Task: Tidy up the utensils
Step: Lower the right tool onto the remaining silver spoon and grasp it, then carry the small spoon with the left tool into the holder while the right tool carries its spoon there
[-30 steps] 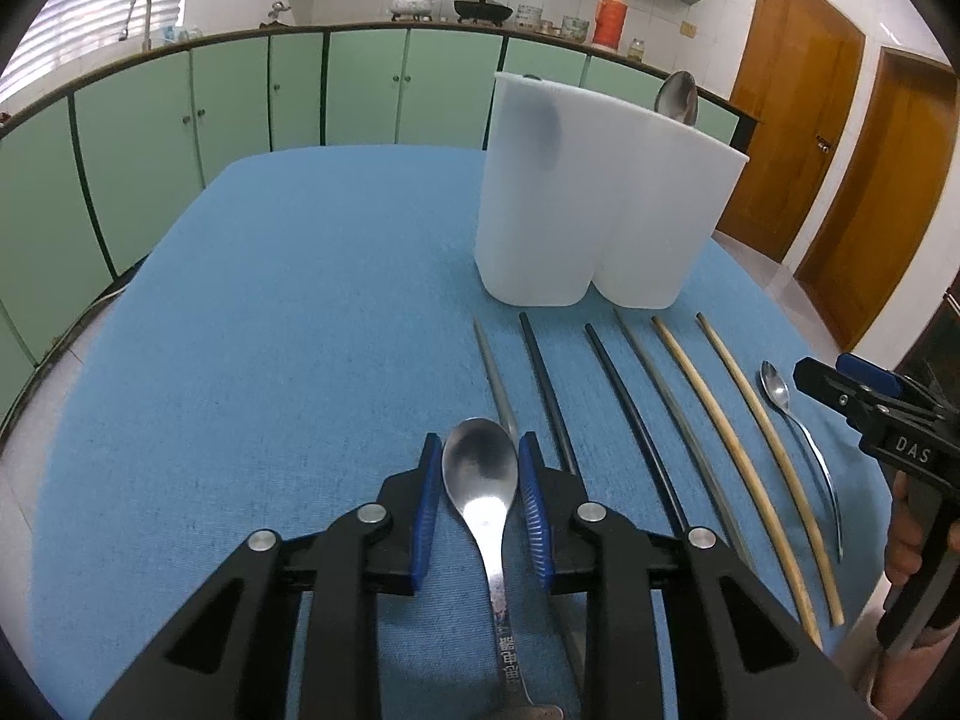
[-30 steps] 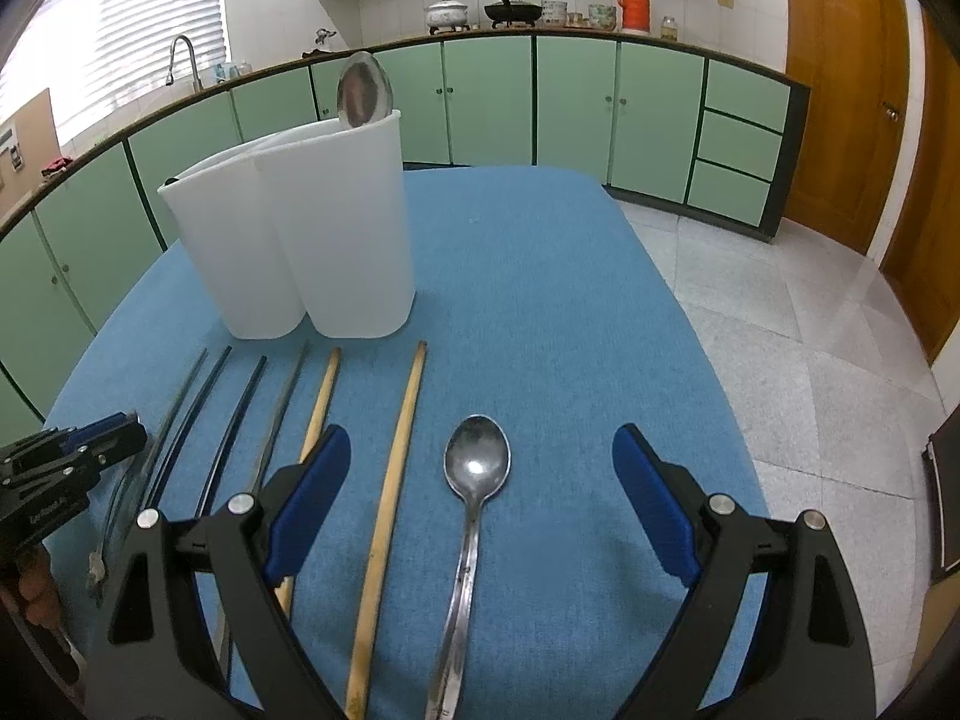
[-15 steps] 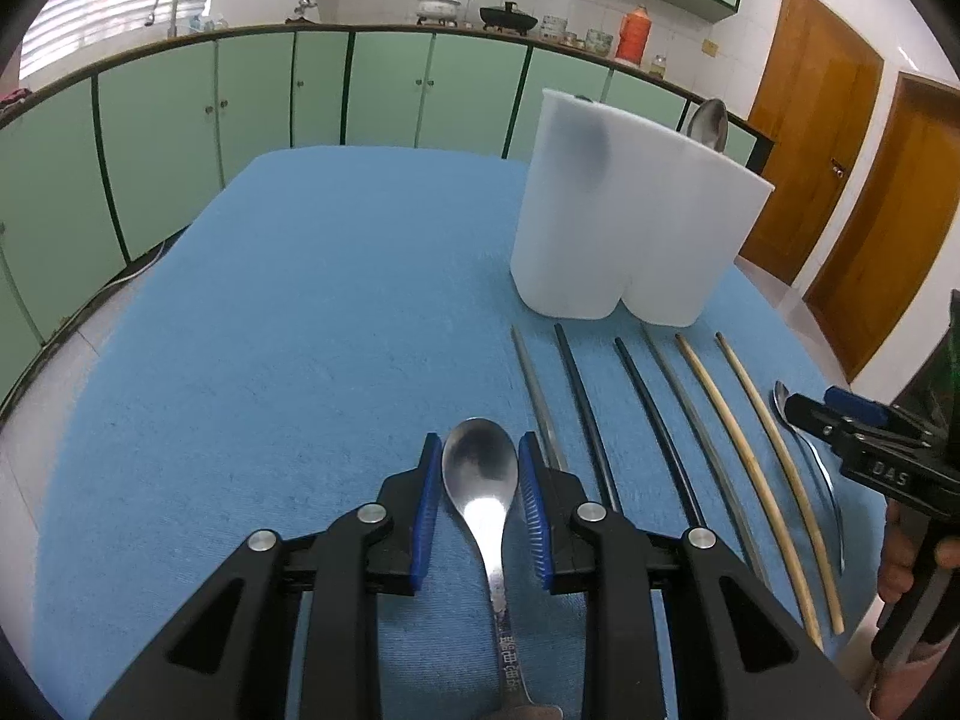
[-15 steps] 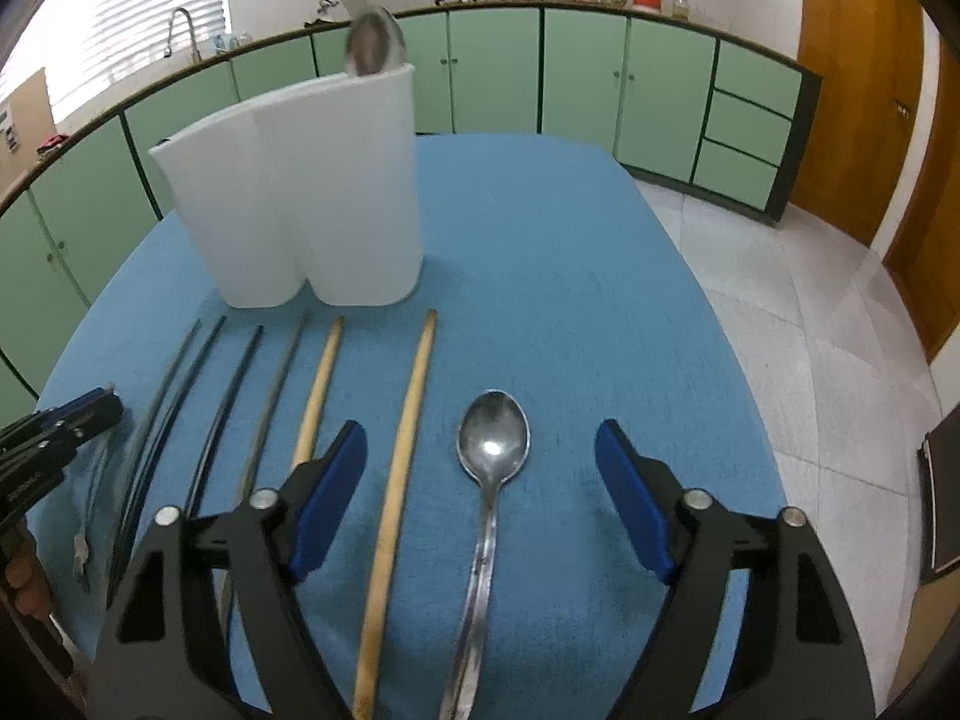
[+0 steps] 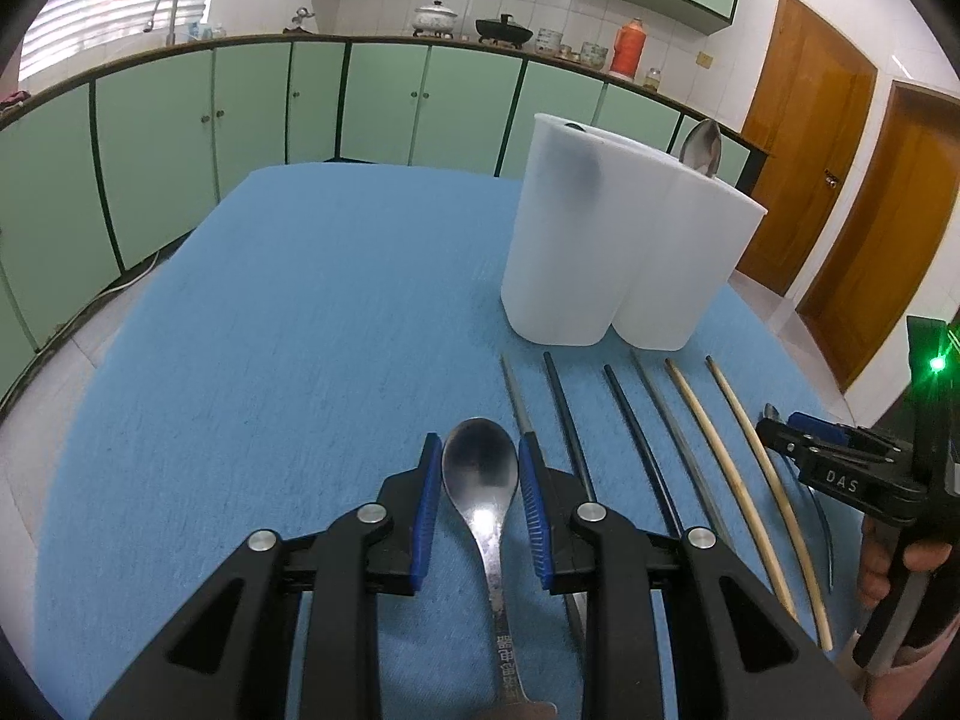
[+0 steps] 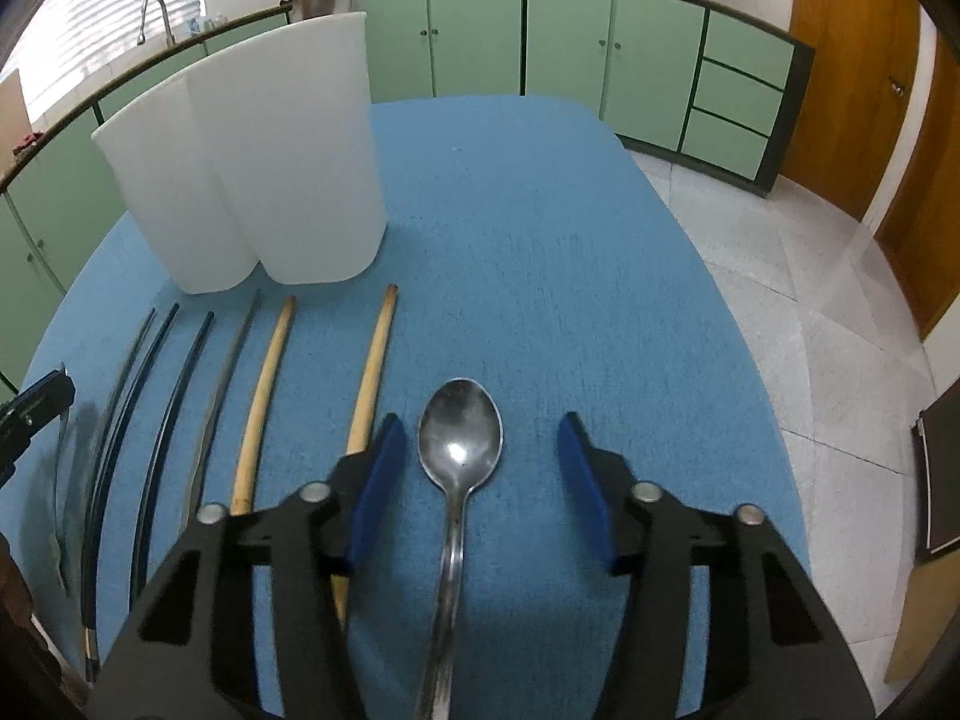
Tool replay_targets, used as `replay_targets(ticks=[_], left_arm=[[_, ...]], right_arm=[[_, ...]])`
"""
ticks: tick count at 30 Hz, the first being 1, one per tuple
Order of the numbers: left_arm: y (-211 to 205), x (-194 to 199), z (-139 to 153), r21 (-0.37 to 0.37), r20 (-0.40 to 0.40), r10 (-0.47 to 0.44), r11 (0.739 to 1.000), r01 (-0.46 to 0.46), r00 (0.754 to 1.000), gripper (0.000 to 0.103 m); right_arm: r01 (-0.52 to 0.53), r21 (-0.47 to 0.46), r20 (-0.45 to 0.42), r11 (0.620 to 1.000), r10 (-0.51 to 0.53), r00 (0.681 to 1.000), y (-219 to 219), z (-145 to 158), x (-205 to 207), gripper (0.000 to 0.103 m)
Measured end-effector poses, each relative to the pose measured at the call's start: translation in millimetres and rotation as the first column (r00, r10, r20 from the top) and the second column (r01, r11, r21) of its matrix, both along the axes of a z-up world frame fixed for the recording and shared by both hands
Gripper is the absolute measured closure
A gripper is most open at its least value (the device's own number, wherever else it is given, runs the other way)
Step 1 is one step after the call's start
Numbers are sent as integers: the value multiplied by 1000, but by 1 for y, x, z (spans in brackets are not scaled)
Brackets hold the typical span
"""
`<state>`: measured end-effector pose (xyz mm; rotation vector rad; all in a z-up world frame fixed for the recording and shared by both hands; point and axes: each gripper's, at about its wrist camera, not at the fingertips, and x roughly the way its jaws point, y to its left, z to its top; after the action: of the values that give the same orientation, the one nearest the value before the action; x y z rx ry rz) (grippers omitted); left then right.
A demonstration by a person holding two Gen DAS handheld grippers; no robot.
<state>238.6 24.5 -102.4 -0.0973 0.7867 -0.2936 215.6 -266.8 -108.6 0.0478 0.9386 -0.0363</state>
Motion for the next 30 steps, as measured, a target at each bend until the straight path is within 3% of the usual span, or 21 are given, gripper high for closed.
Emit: replay_targets(ticks=[5, 8, 16, 30], left_arm=[[1, -1, 3, -21, 18, -1, 1000, 2, 1000, 77], [1, -2, 5, -27, 35, 2, 1000, -1, 999, 77], [6, -12, 19, -72, 110, 18, 997, -11, 994, 77], [7, -16, 41, -118, 219, 40, 993, -14, 975, 77]], right_arm=[[-21, 19, 14, 1000, 21, 1000, -3, 3, -2, 76], [-45, 62, 81, 997, 40, 996, -5, 11, -12, 76], [-87, 71, 253, 994, 67, 965, -5, 43, -36, 76], [-138, 88, 380, 986, 95, 920, -8, 82, -43, 76]])
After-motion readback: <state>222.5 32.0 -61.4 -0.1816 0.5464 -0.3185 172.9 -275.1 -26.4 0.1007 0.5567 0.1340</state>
